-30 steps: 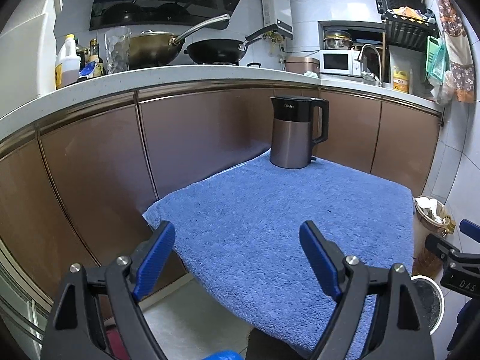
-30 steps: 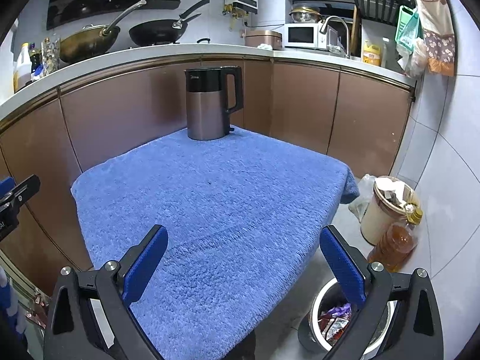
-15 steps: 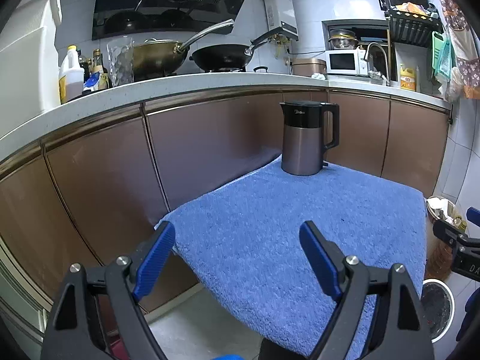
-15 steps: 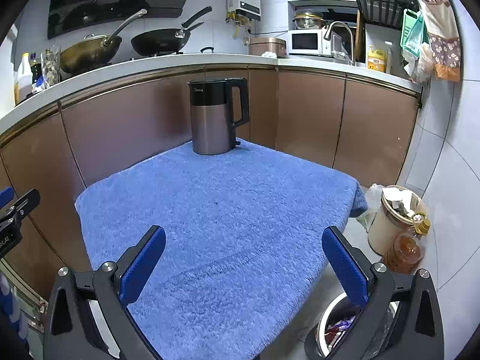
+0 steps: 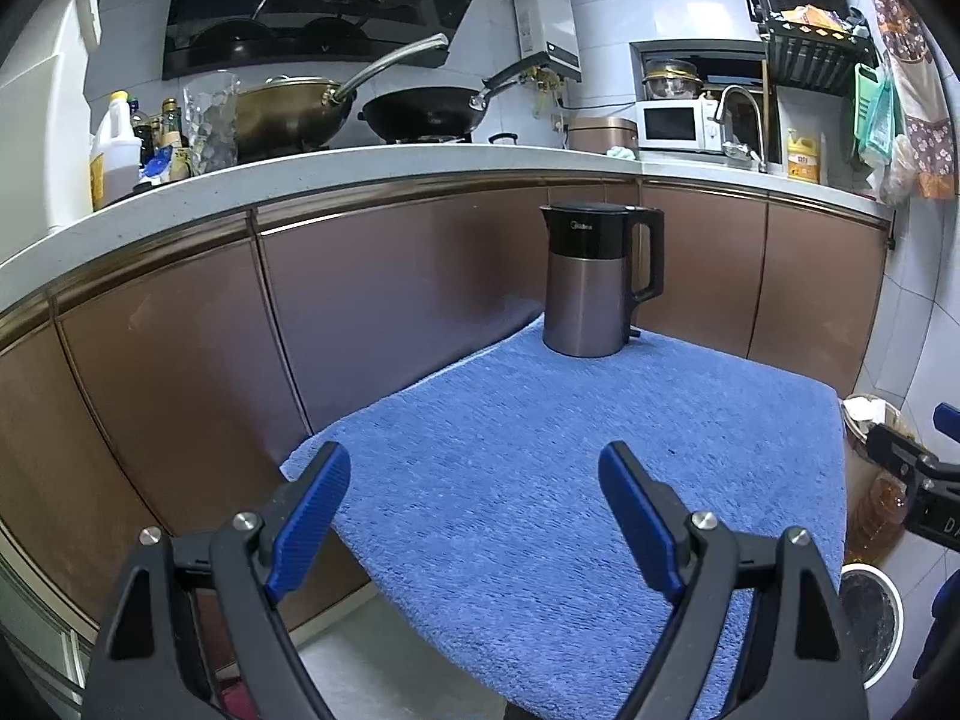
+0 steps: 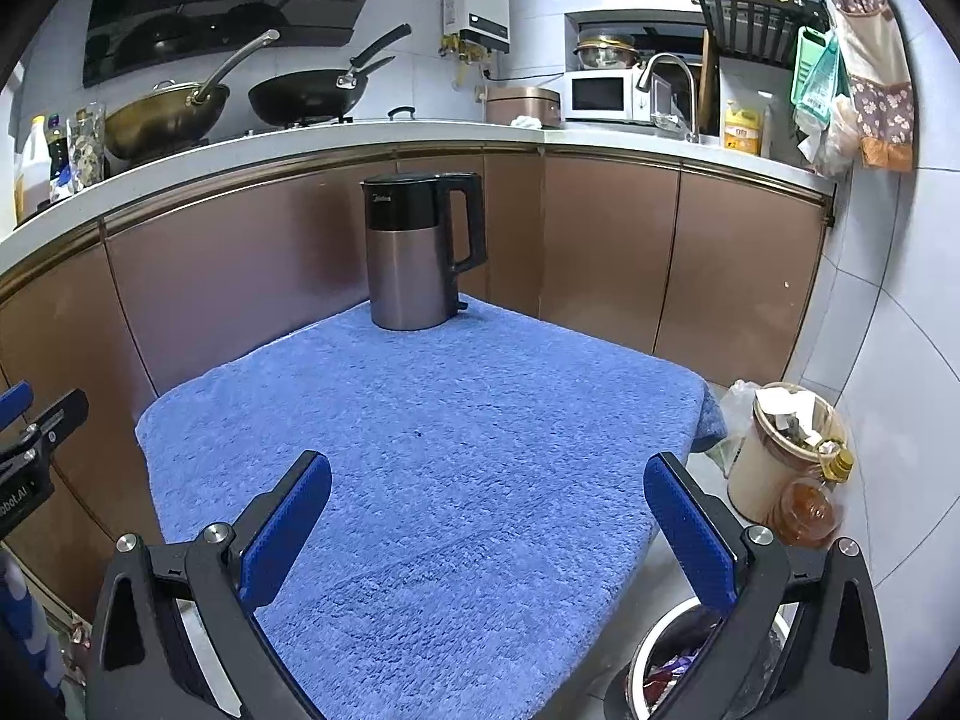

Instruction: Collect trash

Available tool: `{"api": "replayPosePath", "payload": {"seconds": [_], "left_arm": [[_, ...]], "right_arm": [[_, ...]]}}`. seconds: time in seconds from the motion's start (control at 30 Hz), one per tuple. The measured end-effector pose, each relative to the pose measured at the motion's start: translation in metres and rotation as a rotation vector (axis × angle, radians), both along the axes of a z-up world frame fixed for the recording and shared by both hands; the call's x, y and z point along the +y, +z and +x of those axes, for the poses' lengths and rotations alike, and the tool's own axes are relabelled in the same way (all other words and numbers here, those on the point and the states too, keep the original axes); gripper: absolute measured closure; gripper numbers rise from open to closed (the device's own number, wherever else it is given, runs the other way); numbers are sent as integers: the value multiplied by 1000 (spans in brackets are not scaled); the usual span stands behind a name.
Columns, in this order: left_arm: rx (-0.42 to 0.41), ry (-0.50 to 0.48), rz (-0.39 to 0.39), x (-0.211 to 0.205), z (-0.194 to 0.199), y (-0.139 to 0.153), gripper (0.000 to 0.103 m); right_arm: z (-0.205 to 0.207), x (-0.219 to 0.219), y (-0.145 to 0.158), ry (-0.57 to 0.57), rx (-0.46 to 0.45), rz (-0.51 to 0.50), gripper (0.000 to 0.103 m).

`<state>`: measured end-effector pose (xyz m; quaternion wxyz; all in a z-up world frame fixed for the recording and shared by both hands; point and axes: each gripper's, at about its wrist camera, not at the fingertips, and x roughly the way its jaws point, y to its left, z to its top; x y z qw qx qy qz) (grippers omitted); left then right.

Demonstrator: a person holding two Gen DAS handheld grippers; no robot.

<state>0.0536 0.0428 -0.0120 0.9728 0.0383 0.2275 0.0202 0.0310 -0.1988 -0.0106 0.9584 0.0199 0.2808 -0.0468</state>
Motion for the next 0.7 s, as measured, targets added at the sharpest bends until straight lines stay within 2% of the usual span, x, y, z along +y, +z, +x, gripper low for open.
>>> {"api": "replayPosePath", "payload": {"seconds": [0.43, 0.7], "left_arm": [[28, -22, 27, -17, 8, -7, 19], [44, -44, 13, -21, 8, -6, 19]], "right_arm": [[4, -10, 3, -53, -18, 6, 1], [3, -14, 3, -80, -24, -6, 1]]}}
